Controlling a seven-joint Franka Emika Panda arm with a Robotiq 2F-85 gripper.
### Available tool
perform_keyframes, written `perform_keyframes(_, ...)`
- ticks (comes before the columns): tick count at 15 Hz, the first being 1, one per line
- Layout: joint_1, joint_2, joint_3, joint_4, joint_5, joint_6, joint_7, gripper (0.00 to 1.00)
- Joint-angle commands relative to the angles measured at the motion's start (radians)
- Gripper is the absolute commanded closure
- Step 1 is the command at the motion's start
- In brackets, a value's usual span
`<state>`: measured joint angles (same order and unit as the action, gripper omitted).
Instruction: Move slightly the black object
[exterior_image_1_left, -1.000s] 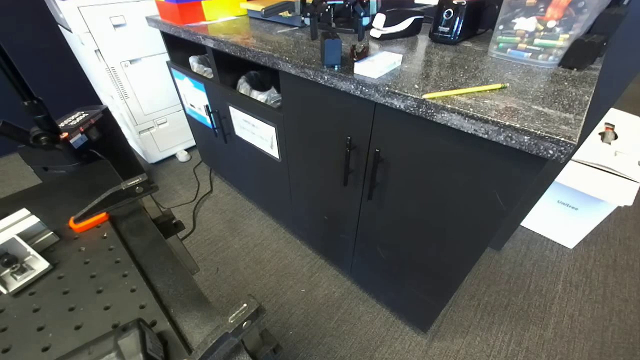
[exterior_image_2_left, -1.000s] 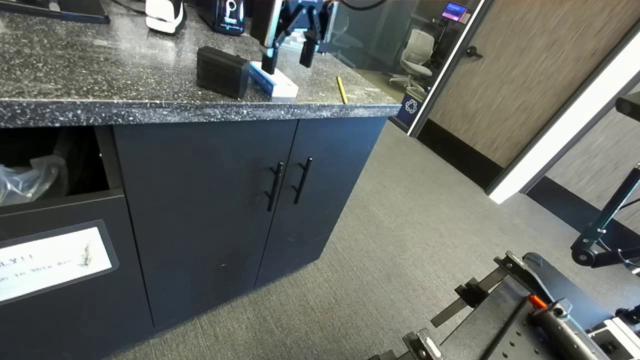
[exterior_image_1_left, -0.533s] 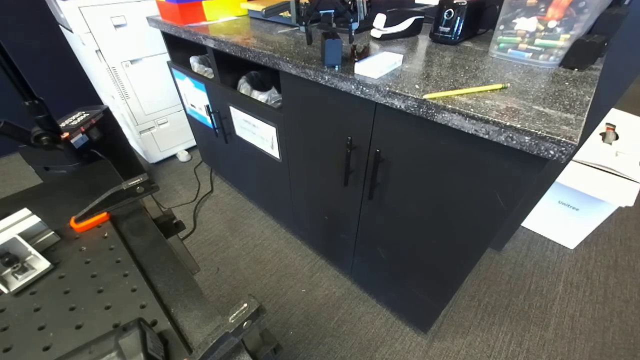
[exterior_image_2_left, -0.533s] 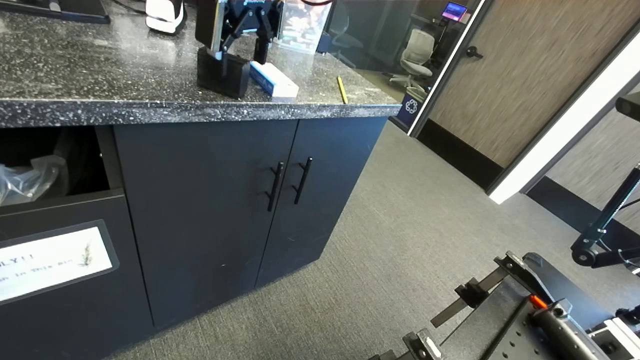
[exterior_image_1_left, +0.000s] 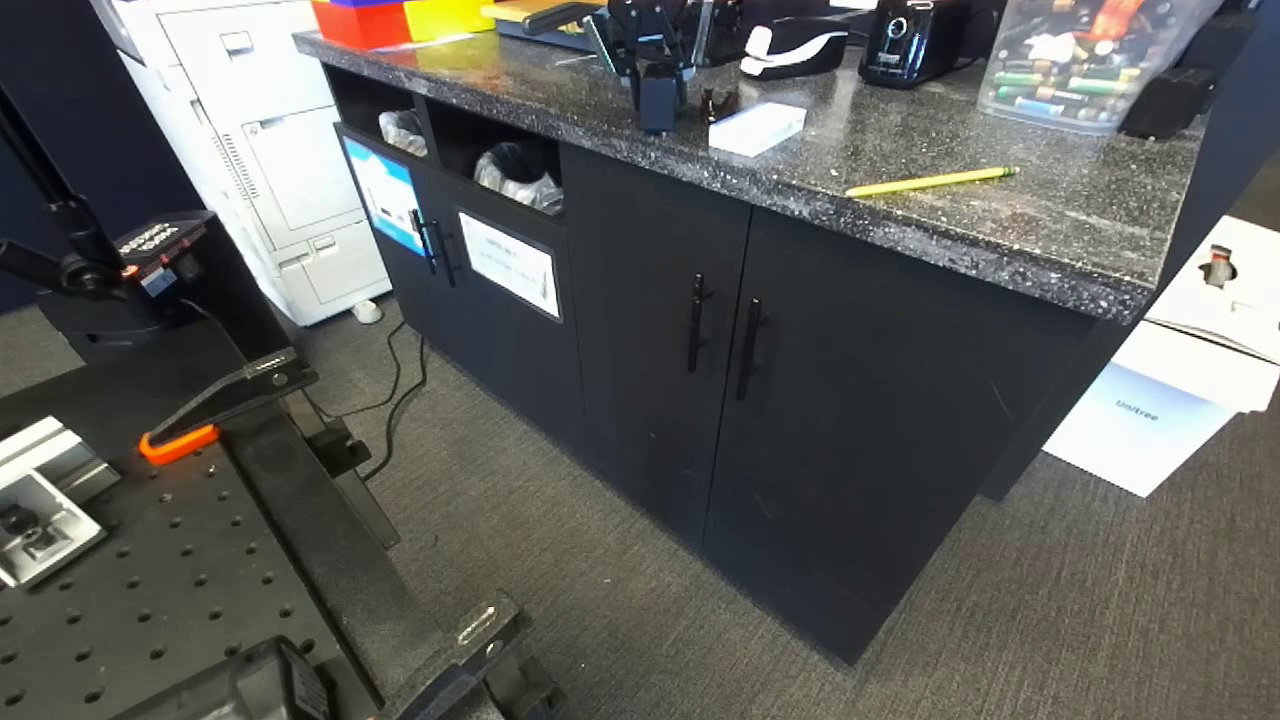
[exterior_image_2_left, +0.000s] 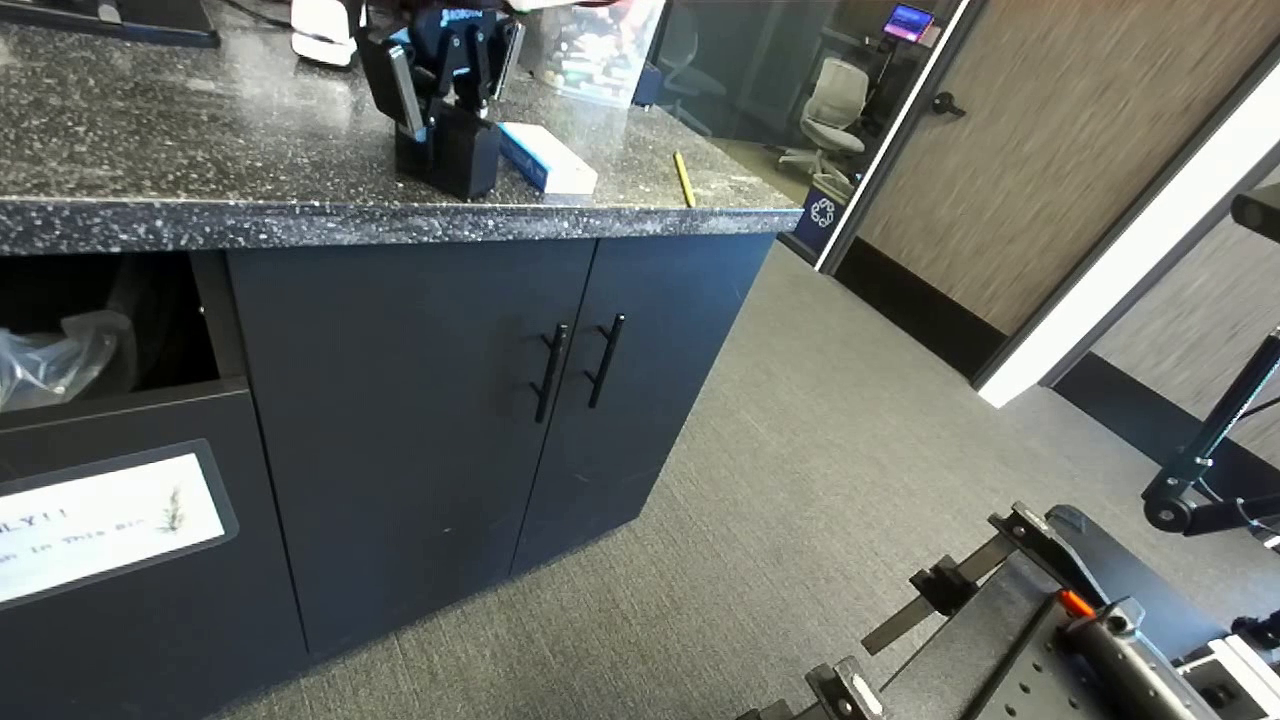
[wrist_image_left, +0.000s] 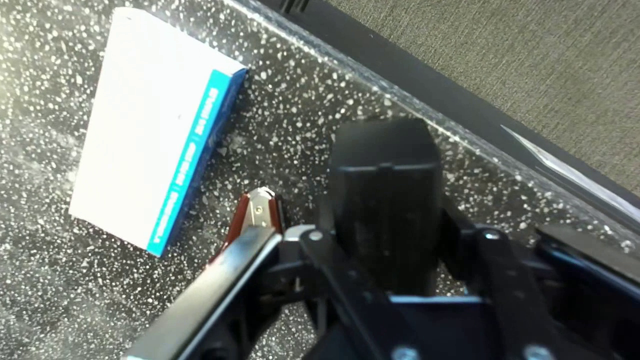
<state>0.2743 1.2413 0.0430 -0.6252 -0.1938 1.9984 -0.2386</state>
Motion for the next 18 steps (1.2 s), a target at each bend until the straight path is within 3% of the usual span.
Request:
perform_keyframes(1, 0.016, 0.071, -0.019, 0.143, -0.005, -0.054, -0.037, 0.81)
perform_keyframes(4, 0.022, 0.078, -0.026, 0.195, 0.000, -0.084, -0.033, 0.81)
perform_keyframes(5, 0.018, 0.046, -0.017, 0.152, -0.002, -0.069, -0.019, 0.81)
perform_keyframes(6, 0.023, 0.075, -0.018, 0.221, 0.018, -0.108, -0.017, 0.81)
perform_keyframes(9, 0.018, 0.069, 0.009, 0.255, 0.066, -0.164, 0.013, 0.81)
perform_keyframes(11, 0.013, 0.007, 0.036, 0.159, 0.117, -0.148, 0.042, 0.81)
perform_keyframes(18, 0.040, 0.038, 0.051, 0.185, 0.169, -0.138, 0.105, 0.81)
